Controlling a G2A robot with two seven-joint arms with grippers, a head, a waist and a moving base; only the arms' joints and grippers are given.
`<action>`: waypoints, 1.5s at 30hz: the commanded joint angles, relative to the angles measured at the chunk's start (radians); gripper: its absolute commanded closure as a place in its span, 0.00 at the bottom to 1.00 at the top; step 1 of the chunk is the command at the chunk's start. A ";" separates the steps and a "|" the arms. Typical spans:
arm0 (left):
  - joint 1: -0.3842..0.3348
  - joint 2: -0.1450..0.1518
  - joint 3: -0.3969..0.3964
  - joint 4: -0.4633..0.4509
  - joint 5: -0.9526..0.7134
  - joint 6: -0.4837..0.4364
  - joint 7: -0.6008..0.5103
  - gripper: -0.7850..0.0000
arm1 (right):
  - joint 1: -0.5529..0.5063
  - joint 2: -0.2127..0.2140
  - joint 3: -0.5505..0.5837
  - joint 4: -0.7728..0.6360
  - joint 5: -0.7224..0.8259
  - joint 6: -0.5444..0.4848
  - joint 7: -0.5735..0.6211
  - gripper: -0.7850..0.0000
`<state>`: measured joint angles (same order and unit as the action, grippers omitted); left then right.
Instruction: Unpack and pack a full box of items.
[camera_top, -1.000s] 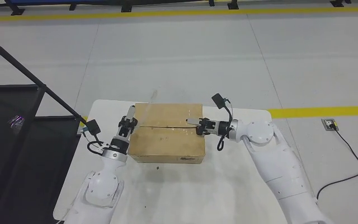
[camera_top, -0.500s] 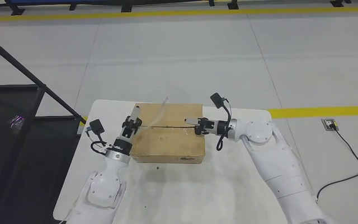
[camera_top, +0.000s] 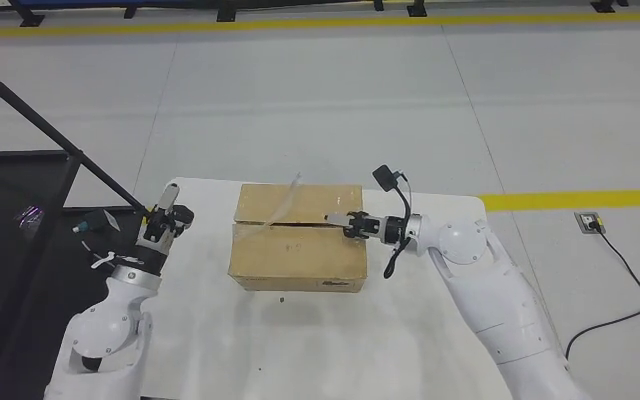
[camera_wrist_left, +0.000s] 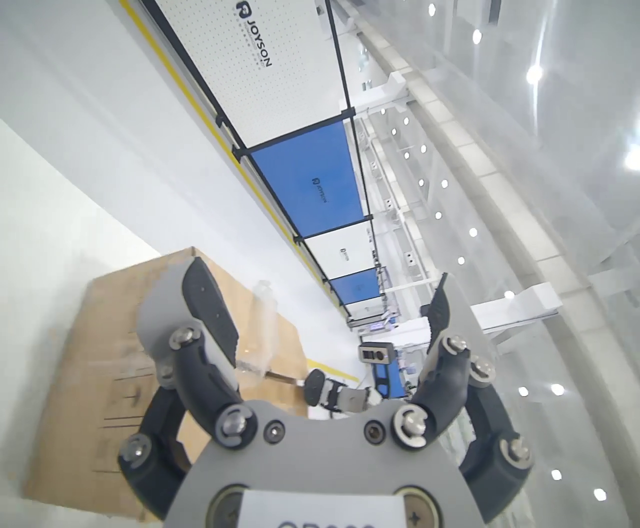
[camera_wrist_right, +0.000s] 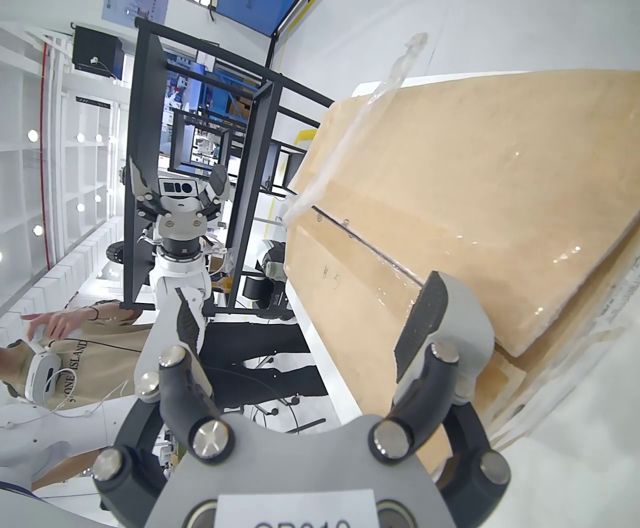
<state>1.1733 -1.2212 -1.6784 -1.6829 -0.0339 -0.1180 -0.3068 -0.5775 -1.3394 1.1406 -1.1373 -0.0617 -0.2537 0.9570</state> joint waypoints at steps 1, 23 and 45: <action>-0.001 -0.001 0.003 -0.001 -0.008 0.003 0.003 0.00 | -0.002 0.002 0.002 -0.007 -0.004 0.000 -0.001 0.00; -0.177 -0.012 0.157 0.147 -0.141 0.103 -0.123 0.00 | -0.011 0.005 0.006 0.063 0.087 -0.038 -0.001 0.00; -0.343 -0.019 0.293 0.311 -0.121 0.143 -0.227 0.00 | 0.021 -0.006 -0.024 0.161 0.167 -0.025 -0.053 0.00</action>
<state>0.8340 -1.2401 -1.3925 -1.3767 -0.1660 0.0279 -0.5410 -0.5573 -1.3454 1.1171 -0.9791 0.1046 -0.2775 0.9028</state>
